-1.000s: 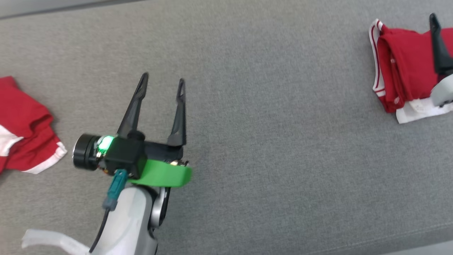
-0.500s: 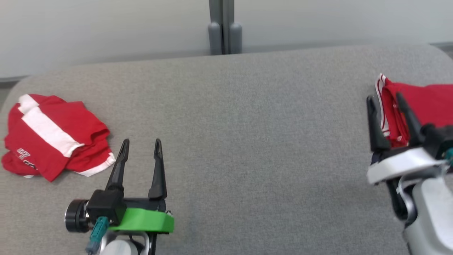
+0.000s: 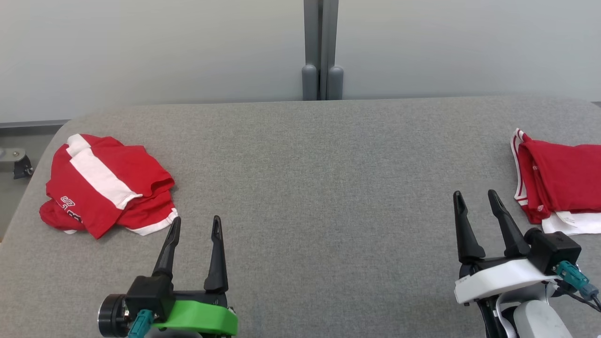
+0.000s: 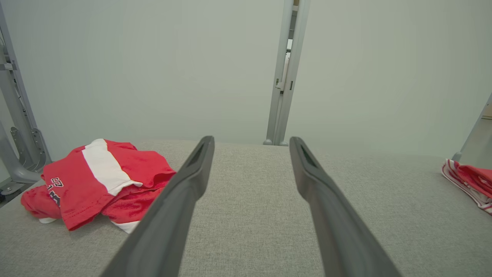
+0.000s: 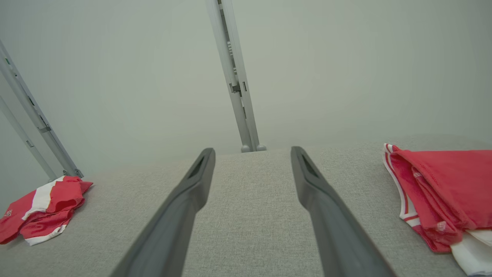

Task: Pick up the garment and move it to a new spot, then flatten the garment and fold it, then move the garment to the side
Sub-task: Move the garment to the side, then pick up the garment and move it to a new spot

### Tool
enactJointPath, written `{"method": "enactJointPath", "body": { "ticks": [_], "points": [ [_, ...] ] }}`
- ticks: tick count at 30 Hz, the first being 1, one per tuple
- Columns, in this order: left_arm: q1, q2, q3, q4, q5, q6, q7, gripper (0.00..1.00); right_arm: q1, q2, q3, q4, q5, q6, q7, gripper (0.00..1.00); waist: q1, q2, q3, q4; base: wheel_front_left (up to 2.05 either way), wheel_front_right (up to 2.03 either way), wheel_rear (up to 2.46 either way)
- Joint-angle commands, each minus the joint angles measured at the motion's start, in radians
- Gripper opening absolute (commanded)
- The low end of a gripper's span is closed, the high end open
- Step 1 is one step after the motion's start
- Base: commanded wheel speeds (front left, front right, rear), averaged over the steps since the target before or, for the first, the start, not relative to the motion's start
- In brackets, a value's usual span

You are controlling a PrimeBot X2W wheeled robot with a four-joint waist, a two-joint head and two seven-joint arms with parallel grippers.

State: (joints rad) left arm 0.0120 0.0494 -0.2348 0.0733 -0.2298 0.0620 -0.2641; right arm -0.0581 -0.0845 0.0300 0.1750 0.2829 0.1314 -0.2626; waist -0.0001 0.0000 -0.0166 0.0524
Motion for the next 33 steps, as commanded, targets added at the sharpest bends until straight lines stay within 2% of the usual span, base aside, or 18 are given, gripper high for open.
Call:
{"method": "enactJointPath", "body": {
  "ticks": [1, 24, 33],
  "points": [
    [0.016, 0.003, -0.004, 0.005, -0.003, 0.007, 0.0, 1.0, 0.016, 0.001, 0.003, -0.008, -0.006, -0.002, -0.003, 1.0, 0.0001, 0.0, 0.002, 0.002, 0.0, 0.0, 0.0],
    [-0.004, 0.003, -0.02, 0.014, -0.022, 0.016, 0.0, 1.0, 0.015, 0.013, -0.002, -0.018, -0.042, -0.002, -0.003, 1.0, 0.0001, 0.0, 0.011, 0.012, 0.0, 0.0, 0.0],
    [-0.027, 0.003, -0.007, 0.026, -0.006, 0.019, 0.0, 1.0, 0.018, 0.019, 0.022, -0.013, -0.033, -0.002, -0.003, 1.0, 0.0001, 0.0, 0.032, 0.08, 0.0, 0.0, 0.0]
  ]
}}
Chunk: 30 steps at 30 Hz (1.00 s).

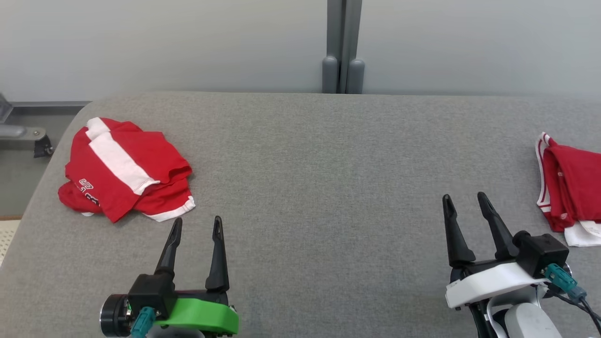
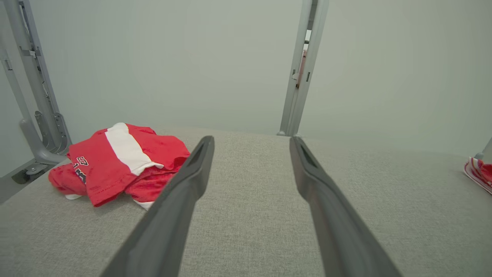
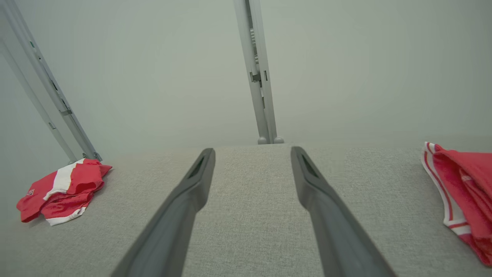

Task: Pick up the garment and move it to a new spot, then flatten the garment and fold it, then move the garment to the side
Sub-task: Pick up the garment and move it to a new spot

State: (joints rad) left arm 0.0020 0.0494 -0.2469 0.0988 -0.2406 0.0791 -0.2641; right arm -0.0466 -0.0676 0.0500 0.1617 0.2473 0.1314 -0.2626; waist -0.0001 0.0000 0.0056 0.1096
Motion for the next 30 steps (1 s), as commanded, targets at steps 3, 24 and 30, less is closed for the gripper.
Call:
{"method": "enactJointPath", "body": {
  "ticks": [3, 24, 30],
  "points": [
    [-0.02, 0.003, 0.015, 0.003, 0.01, 0.009, 0.0, 1.0, -0.001, 0.005, 0.017, 0.003, 0.004, -0.002, -0.003, 1.0, 0.0001, 0.0, 0.018, 0.06, 0.0, 0.0, 0.0],
    [-0.026, 0.002, 0.025, -0.002, 0.013, 0.019, 0.0, 1.0, -0.044, 0.007, 0.1, 0.044, 0.011, -0.002, -0.003, 1.0, 0.0001, 0.0, 0.047, 0.282, 0.0, 0.0, 0.0],
    [-0.023, 0.002, 0.037, -0.009, 0.004, 0.029, 0.0, 1.0, -0.052, 0.009, 0.107, 0.047, 0.014, -0.002, -0.003, 1.0, 0.0001, 0.0, 0.055, 0.295, 0.0, 0.0, 0.0]
  ]
}}
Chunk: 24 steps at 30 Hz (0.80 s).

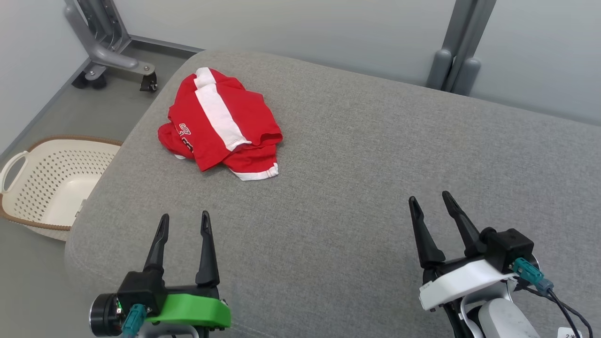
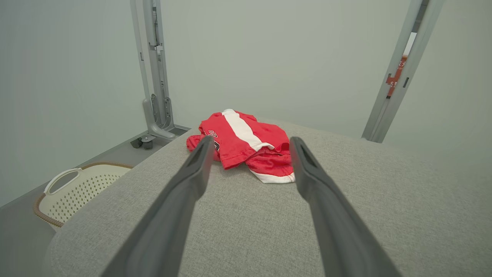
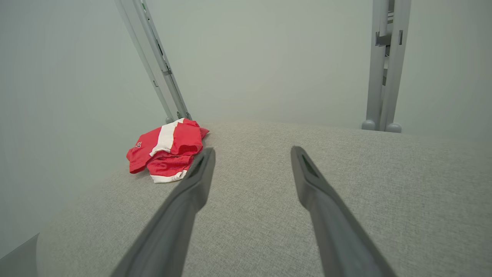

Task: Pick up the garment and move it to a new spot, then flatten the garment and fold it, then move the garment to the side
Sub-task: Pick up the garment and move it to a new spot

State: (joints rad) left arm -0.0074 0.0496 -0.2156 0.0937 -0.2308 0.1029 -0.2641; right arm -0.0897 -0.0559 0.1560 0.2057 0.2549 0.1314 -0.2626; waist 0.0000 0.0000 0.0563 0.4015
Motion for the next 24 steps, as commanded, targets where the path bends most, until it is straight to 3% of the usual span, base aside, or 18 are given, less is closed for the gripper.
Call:
{"method": "enactJointPath", "body": {
  "ticks": [1, 10, 15, 19, 24],
  "points": [
    [-0.013, 0.002, 0.007, -0.004, -0.009, 0.005, 0.0, 1.0, -0.008, -0.003, 0.002, 0.004, 0.008, -0.002, -0.003, 1.0, 0.0, 0.0, 0.005, 0.004, 0.0, 0.0, 0.0],
    [-0.042, 0.002, 0.017, 0.001, -0.019, 0.002, 0.0, 1.0, -0.02, -0.019, -0.004, -0.01, -0.007, -0.002, -0.003, 1.0, 0.0, 0.0, 0.043, -0.014, 0.0, 0.0, 0.0],
    [-0.092, 0.002, 0.04, 0.025, -0.019, -0.02, 0.0, 1.0, -0.042, -0.061, -0.016, -0.041, -0.017, -0.002, -0.003, 1.0, 0.0, 0.0, 0.103, -0.036, 0.0, 0.0, 0.0],
    [-0.182, 0.002, 0.064, 0.084, -0.033, -0.045, 0.0, 1.0, -0.074, -0.105, -0.028, -0.08, -0.028, -0.002, -0.002, 1.0, 0.0, 0.0, 0.177, -0.052, 0.0, 0.0, 0.0],
    [-0.345, 0.019, 0.083, 0.265, -0.026, -0.07, 0.0, 1.0, -0.115, -0.177, -0.046, -0.162, -0.039, -0.002, 0.022, 1.0, 0.0, 0.0, 0.264, -0.075, 0.0, 0.0, 0.0]
  ]
}}
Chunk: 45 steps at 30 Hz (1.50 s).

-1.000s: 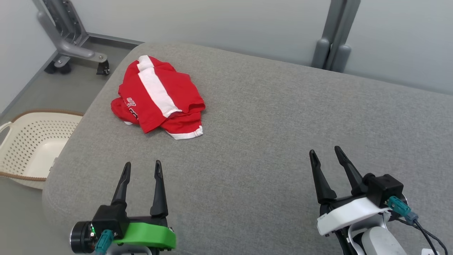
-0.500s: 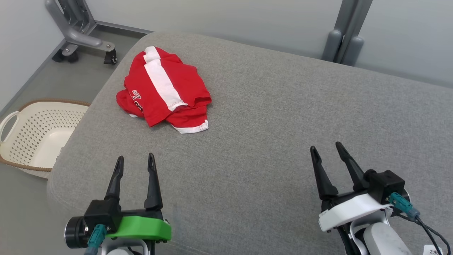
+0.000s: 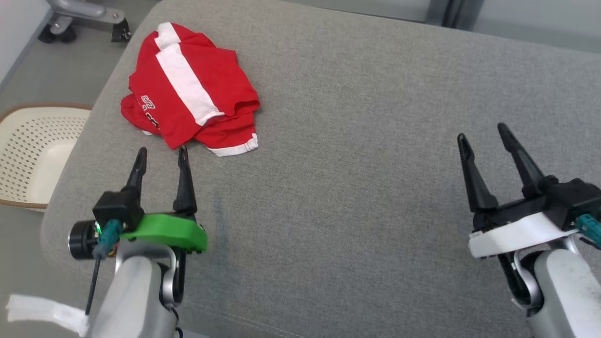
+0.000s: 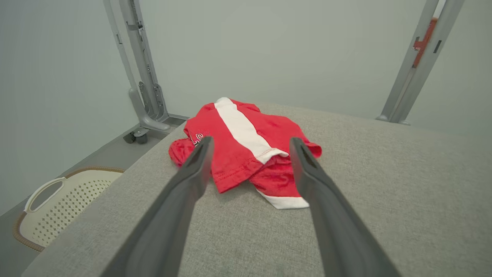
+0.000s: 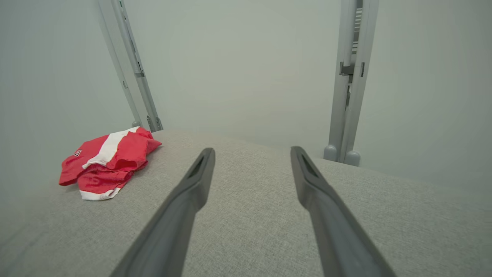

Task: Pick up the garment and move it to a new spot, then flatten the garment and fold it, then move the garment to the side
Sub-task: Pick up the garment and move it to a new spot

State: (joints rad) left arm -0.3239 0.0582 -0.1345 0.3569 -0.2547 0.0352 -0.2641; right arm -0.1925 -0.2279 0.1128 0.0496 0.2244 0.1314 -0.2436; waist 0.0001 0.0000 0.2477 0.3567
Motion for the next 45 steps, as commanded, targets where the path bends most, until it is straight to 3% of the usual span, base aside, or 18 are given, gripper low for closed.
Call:
{"method": "enactJointPath", "body": {
  "ticks": [1, 8, 16, 19, 30, 32, 36, 45],
  "points": [
    [-0.062, 0.016, 0.01, 0.033, -0.007, -0.005, 0.002, 1.0, -0.02, -0.016, -0.004, -0.025, -0.01, -0.002, 0.009, 1.0, -0.0001, 0.0, 0.09, -0.036, 0.0, 0.0, 0.0],
    [-0.281, 0.065, 0.024, 0.276, -0.024, -0.028, 0.113, 1.0, -0.057, -0.094, -0.035, -0.153, -0.019, -0.002, 0.06, 1.0, -0.0001, 0.0, 0.187, -0.072, 0.0, 0.0, 0.0],
    [-0.456, 0.126, 0.0, 0.464, -0.023, -0.077, 0.245, 1.0, -0.087, -0.127, -0.042, -0.265, -0.006, -0.002, 0.111, 1.0, -0.0001, 0.0, 0.244, -0.106, 0.0, 0.0, 0.0],
    [-0.515, 0.155, -0.017, 0.53, 0.002, -0.061, 0.288, 1.0, -0.093, -0.145, -0.03, -0.294, -0.023, -0.002, 0.129, 1.0, -0.0001, 0.0, 0.268, -0.117, 0.0, 0.0, 0.0],
    [-0.613, 0.152, -0.044, 0.712, -0.017, -0.104, 0.428, 1.0, -0.094, -0.16, -0.019, -0.342, -0.026, -0.002, 0.144, 1.0, -0.0001, 0.0, 0.315, -0.138, 0.0, 0.0, 0.0],
    [-0.618, 0.154, -0.048, 0.738, -0.024, -0.114, 0.444, 0.0, -0.092, -0.159, -0.022, -0.338, -0.025, -0.002, 0.14, 1.0, -0.0001, 0.0, 0.314, -0.14, 0.0, 0.0, 0.0],
    [-0.614, 0.168, -0.056, 0.767, -0.033, -0.136, 0.438, 0.0, -0.088, -0.148, -0.02, -0.319, -0.024, -0.002, 0.129, 1.0, -0.0001, 0.0, 0.292, -0.145, 0.0, 0.0, 0.0],
    [-0.599, 0.172, -0.011, 0.724, -0.084, -0.135, 0.213, 0.0, -0.068, -0.097, -0.023, -0.237, -0.035, -0.002, 0.084, 1.0, -0.0001, 0.0, 0.166, -0.155, 0.0, 0.0, 0.0]
  ]
}}
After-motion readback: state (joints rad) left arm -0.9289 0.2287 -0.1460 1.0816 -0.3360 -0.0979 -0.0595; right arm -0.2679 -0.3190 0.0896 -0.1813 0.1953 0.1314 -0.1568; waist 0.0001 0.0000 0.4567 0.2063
